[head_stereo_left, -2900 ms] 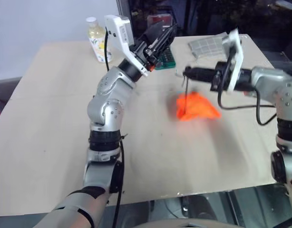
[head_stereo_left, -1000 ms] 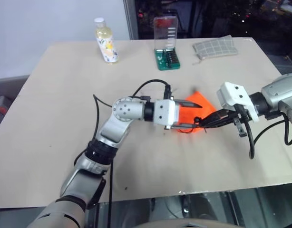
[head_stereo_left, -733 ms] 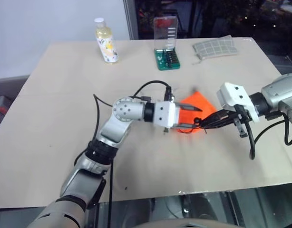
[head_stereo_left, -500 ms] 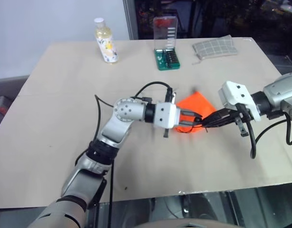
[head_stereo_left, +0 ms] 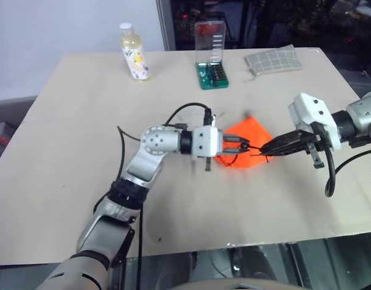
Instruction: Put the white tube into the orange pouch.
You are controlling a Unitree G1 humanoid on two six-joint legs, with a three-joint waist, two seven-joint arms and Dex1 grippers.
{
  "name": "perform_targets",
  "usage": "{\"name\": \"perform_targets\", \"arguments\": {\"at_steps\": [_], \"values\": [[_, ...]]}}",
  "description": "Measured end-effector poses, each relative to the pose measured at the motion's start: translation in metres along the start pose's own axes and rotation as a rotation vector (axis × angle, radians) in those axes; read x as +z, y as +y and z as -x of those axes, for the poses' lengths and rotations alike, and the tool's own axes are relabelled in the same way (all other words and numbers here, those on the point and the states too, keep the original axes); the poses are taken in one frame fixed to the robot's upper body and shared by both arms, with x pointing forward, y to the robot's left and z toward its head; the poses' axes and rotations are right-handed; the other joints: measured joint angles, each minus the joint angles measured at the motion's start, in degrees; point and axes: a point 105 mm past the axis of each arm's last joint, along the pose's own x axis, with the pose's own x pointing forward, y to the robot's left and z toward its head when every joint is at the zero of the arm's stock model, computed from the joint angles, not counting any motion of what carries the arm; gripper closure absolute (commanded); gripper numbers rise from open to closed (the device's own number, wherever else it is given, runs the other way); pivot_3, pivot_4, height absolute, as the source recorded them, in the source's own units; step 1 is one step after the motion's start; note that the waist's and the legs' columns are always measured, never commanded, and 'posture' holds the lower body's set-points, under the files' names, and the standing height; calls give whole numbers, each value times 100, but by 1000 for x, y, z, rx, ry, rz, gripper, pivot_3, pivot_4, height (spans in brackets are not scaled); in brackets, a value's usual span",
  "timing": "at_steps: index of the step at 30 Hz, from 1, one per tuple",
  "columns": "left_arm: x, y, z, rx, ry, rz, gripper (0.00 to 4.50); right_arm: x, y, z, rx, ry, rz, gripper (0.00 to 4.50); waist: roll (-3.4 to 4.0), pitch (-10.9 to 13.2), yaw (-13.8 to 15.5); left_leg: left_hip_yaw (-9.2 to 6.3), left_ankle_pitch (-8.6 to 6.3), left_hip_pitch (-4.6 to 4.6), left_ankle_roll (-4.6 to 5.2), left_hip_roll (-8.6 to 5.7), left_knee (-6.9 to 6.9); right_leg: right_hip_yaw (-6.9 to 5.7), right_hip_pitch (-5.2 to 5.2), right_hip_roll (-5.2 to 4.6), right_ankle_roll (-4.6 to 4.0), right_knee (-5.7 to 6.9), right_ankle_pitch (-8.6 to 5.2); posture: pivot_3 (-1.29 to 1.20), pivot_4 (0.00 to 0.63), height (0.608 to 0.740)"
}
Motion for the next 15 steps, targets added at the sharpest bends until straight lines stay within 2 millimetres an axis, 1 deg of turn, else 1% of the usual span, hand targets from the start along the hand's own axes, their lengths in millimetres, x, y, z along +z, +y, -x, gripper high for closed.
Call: {"name": "perform_targets", "arguments": {"at_steps": [3,5,6,7,8,9,11,13,15], "values": [[-4,0,2,21,9,17,4343,1,-2,5,-17,-26,-19,4500,0,0,7,0,0,0,0,0,1,0,1,-1,0,0,0,0,150,740],[-5,2,4,42,10,19,4343,8,-8,11,-44,-93,-37,4500,0,0,5,0,0,1,0,0,1,1,1,-1,0,2,0,0,150,740],[-5,4,5,59,12,22,4343,16,-13,13,-65,-155,-48,4500,0,0,-13,3,0,4,0,0,1,5,1,-1,0,5,0,0,150,740],[-5,6,6,76,9,26,4343,29,-21,19,-99,-246,-60,4500,0,0,-26,4,0,9,0,0,0,9,1,-1,0,10,0,0,150,740],[-5,8,6,85,7,27,4343,35,-24,22,-115,-280,-62,4500,0,0,-24,3,0,9,0,1,0,8,1,0,0,11,0,0,150,740],[-4,11,8,110,1,31,4343,45,-31,28,-139,-375,-98,4500,-1,0,-23,0,0,9,0,3,0,5,2,1,0,11,0,0,150,740],[-1,16,10,144,-11,31,4343,56,-42,34,-162,-520,-175,4500,-2,-1,-16,0,0,10,0,3,-1,6,3,-1,-1,13,0,0,150,740],[0,21,12,172,-17,30,4343,61,-55,40,-198,-641,-268,4500,-2,-1,-10,1,0,9,0,0,-1,6,2,-5,0,17,0,0,150,740],[2,27,15,203,-17,25,4343,65,-73,47,-255,-764,-372,4500,-2,0,-9,1,0,7,-1,-3,0,8,0,-8,0,20,0,0,150,740]]}}
